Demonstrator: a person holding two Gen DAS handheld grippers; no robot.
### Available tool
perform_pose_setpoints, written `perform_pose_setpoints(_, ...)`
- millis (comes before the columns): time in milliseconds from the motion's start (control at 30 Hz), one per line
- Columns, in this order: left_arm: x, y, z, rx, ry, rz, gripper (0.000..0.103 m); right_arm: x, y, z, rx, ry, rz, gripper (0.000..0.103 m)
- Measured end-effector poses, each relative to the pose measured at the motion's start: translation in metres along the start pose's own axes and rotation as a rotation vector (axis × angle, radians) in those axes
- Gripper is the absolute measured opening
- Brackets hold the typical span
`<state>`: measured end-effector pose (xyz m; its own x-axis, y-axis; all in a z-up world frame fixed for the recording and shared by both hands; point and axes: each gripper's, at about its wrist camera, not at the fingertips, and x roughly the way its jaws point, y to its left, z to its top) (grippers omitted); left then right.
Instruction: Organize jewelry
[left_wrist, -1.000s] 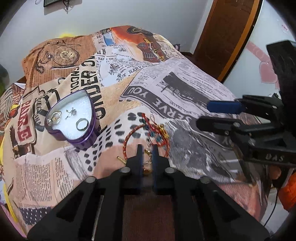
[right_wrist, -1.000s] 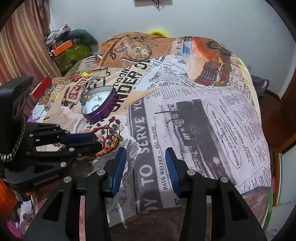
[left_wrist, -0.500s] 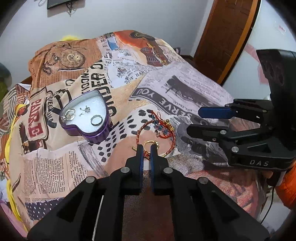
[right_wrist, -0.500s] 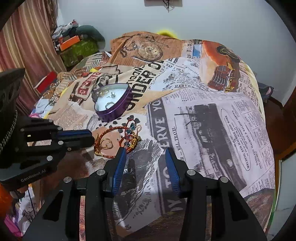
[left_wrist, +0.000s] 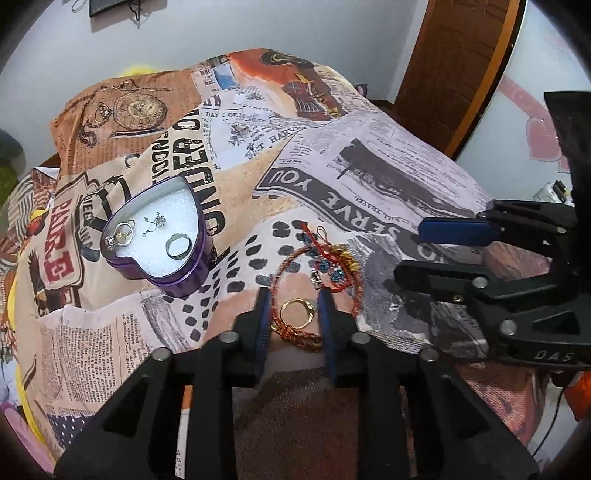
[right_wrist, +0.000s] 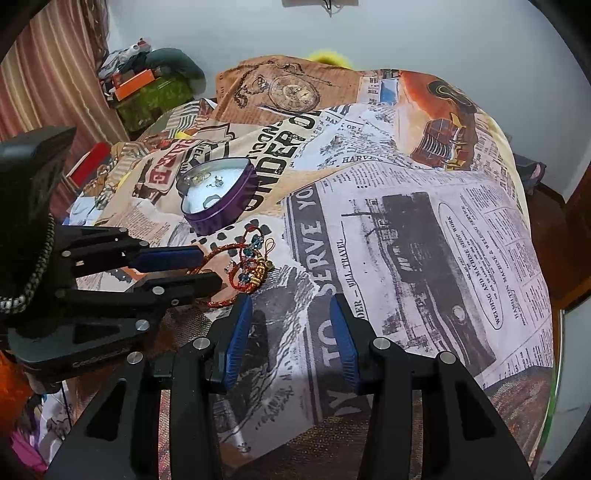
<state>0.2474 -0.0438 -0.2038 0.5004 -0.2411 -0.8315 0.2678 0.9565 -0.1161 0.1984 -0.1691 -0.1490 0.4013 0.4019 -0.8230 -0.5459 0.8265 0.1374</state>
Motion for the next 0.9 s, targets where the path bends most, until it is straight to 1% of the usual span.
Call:
perform_pose_setpoints(33, -0.001, 0.000, -0.001, 0.003, -0.006, 0.001, 0.021, 0.000, -0.001, 0.000, 0.002, 0.000, 0.000, 0.040)
perform_pose_setpoints(67, -0.002, -0.001, -0.001, 0.005, -0.010, 0.003, 0.018, 0.000, -0.002, 0.000, 0.006, -0.001, 0.002, 0.040)
perform_pose_setpoints(100, -0.004, -0.002, -0.002, 0.007, -0.016, 0.008, 0.011, 0.000, -0.002, -0.001, 0.009, -0.002, 0.003, 0.040)
perform_pose_setpoints(200, -0.011, -0.002, -0.001, 0.008, -0.036, 0.003, 0.005, -0.002, -0.002, -0.001, 0.009, -0.003, 0.007, 0.040)
perform_pose_setpoints(333, -0.022, 0.001, 0.000, -0.006, -0.065, -0.012, 0.005, -0.005, 0.003, 0.001, -0.006, -0.013, 0.004, 0.040)
perform_pose_setpoints(467, -0.037, 0.010, 0.001, -0.044, -0.097, -0.043, 0.005, -0.006, 0.006, 0.003, -0.010, -0.021, 0.004, 0.040)
perform_pose_setpoints(633, -0.055, 0.021, -0.003, -0.064, -0.134, -0.039, 0.005, -0.003, 0.010, 0.005, -0.012, -0.017, 0.008, 0.040)
perform_pose_setpoints(900, -0.058, 0.029, -0.020, -0.065, -0.130, -0.014, 0.005, 0.004, 0.025, 0.012, -0.042, -0.005, 0.025, 0.040)
